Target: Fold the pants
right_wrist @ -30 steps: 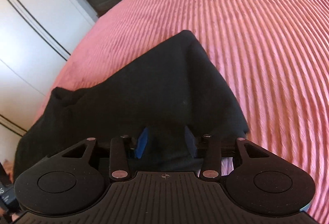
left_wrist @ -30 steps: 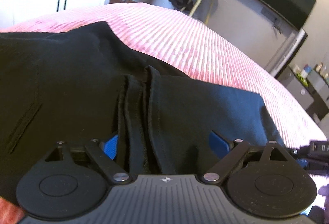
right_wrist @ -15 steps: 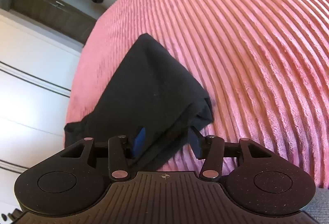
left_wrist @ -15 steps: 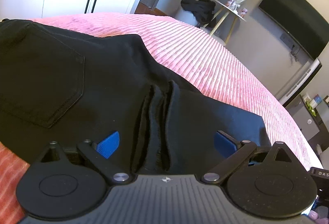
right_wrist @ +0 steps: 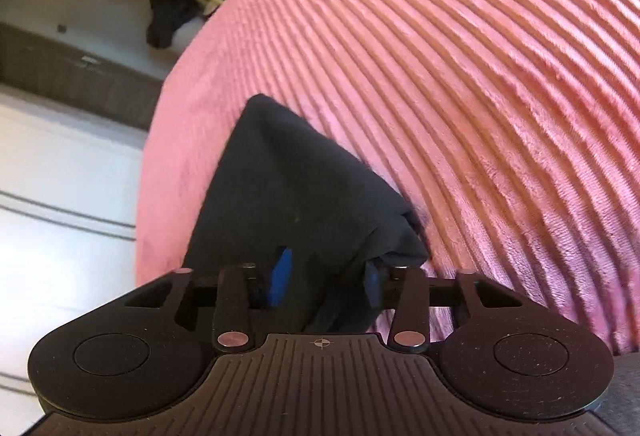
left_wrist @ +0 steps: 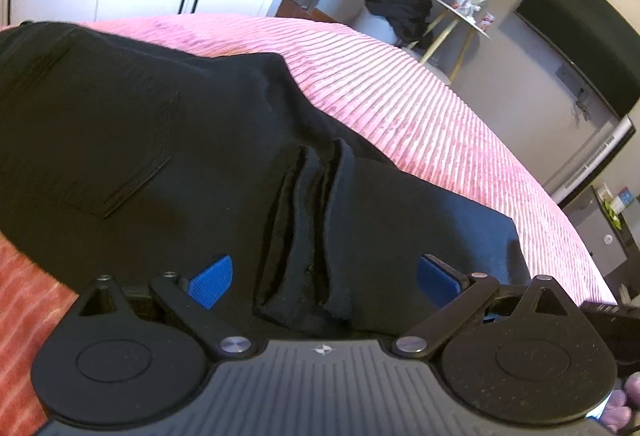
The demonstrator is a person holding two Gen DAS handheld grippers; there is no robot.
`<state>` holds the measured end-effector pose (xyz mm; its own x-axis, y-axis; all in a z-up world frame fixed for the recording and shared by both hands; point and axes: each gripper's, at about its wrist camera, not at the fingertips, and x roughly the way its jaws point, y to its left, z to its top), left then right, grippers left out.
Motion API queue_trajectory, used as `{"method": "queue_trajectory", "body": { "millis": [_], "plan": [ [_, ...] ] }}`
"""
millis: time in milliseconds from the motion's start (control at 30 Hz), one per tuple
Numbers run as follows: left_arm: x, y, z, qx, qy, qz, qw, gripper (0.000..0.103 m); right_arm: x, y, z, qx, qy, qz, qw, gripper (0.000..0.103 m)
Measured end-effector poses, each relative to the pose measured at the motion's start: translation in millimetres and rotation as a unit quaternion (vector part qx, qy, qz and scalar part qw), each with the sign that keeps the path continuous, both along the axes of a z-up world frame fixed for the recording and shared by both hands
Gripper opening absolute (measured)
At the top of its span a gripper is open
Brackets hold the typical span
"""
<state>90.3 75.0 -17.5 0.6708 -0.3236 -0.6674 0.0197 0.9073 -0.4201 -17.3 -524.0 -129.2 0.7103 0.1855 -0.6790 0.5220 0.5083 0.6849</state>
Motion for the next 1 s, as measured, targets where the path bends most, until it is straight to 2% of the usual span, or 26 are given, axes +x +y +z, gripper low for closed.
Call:
{"method": "queue_trajectory", "body": {
  "millis": [33,67,200,233,300,367,400,467,533,633,700,767,867,1000],
  "plan": [
    [2,2,-1,0.000,0.004,0.006,1.0000,0.099,1,0,0,-0.007,-0.001,0.001,1.000,0.017],
    [3,3,-1,0.000,0.006,0.013,0.9999,0.099,0,0,2,-0.009,-0.011,0.003,1.000,0.013],
    [9,15,-1,0.007,0.005,0.061,0.9981,0.099,-1,-1,9,-0.069,-0.013,-0.017,0.997,0.011],
    [11,18,-1,0.009,0.004,0.074,0.9972,0.099,1,-3,7,-0.065,-0.002,-0.017,0.998,0.012],
    [15,23,-2,-0.002,0.009,0.085,0.9963,0.099,5,-5,2,-0.059,0.030,-0.009,0.998,0.024],
    [20,27,-5,-0.022,0.023,0.092,0.9952,0.099,7,-4,5,-0.047,0.037,0.025,0.998,0.039],
    [23,28,-7,-0.034,0.029,0.091,0.9949,0.099,7,0,10,-0.058,0.036,0.055,0.996,0.043],
    [27,27,-9,-0.049,0.030,0.078,0.9953,0.099,4,11,22,-0.106,0.040,0.107,0.988,0.045],
    [31,22,-8,-0.044,0.023,0.062,0.9968,0.099,-6,18,34,-0.148,0.035,0.140,0.978,0.046],
    [39,12,-9,-0.033,0.016,0.036,0.9987,0.099,-18,25,51,-0.179,0.000,0.169,0.969,0.043],
    [44,5,-14,-0.025,0.020,0.022,0.9992,0.099,-18,30,61,-0.204,-0.027,0.176,0.963,0.035],
    [51,-4,-19,-0.010,0.027,0.009,0.9995,0.099,-15,37,66,-0.227,-0.049,0.179,0.956,0.033],
    [58,-13,-28,-0.018,0.041,-0.016,0.9988,0.099,3,54,56,-0.224,-0.049,0.196,0.953,0.028],
    [64,-18,-31,-0.020,0.029,-0.029,0.9989,0.099,25,85,28,-0.203,-0.046,0.231,0.950,0.028]
  ]
}}
